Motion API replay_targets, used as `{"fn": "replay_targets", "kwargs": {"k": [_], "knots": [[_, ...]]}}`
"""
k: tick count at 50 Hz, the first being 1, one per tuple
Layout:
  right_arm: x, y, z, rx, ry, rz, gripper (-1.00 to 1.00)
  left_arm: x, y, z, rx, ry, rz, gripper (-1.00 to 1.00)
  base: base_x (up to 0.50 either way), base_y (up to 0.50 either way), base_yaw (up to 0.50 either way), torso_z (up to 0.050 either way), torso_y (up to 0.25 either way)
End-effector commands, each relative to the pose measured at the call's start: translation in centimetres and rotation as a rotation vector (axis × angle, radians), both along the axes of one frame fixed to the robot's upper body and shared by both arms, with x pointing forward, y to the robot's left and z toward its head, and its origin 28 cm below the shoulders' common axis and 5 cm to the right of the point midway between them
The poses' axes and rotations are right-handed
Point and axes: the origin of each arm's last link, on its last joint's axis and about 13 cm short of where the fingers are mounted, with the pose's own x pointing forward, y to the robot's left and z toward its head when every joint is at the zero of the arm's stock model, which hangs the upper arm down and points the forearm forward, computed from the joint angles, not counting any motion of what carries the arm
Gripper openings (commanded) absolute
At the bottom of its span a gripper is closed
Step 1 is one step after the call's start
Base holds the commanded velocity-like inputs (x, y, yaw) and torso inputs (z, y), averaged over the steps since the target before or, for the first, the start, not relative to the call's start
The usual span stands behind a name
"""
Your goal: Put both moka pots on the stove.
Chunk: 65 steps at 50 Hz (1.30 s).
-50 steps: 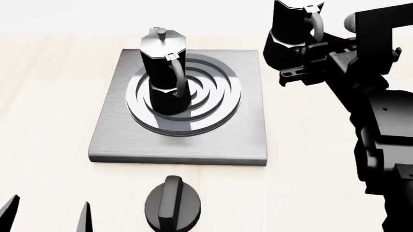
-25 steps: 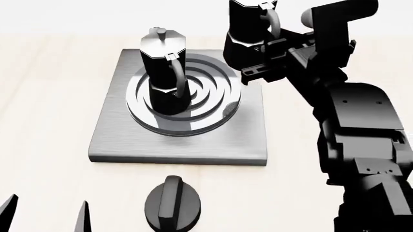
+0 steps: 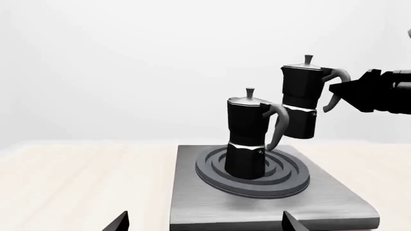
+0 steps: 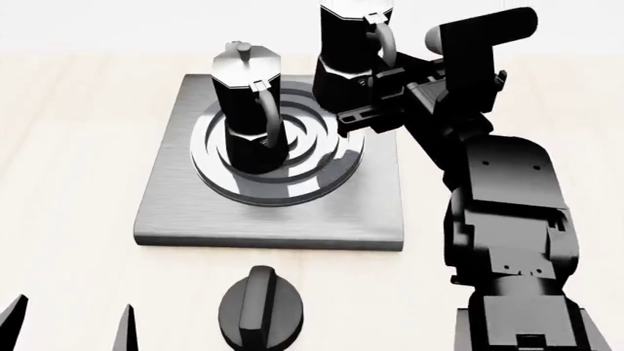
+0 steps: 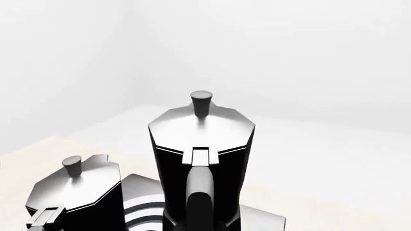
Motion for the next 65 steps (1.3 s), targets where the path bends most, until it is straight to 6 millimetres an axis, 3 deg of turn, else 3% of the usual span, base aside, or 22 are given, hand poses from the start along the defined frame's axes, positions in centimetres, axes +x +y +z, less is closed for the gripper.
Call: {"fn": "replay_targets", "kwargs": {"k": [1,32,65], "knots": [[0.1,0.7,-0.2,0.053,-0.015,-0.001,-1.0,0.0,0.0,0.0,-0.001,0.0,0.0,1.0,0.0,0.0,0.0,0.0,0.0],[-0.4,1.5,-2.7,0.045,0.019,0.014,-1.0,0.1,0.0,-0.2,-0.001,0.003,-0.001,1.0,0.0,0.0,0.0,0.0,0.001],[-0.7,1.9,-4.1,0.034,0.045,0.013,-1.0,0.1,-0.1,-0.2,0.001,0.001,-0.003,1.0,0.0,0.0,0.0,0.0,0.001]]}}
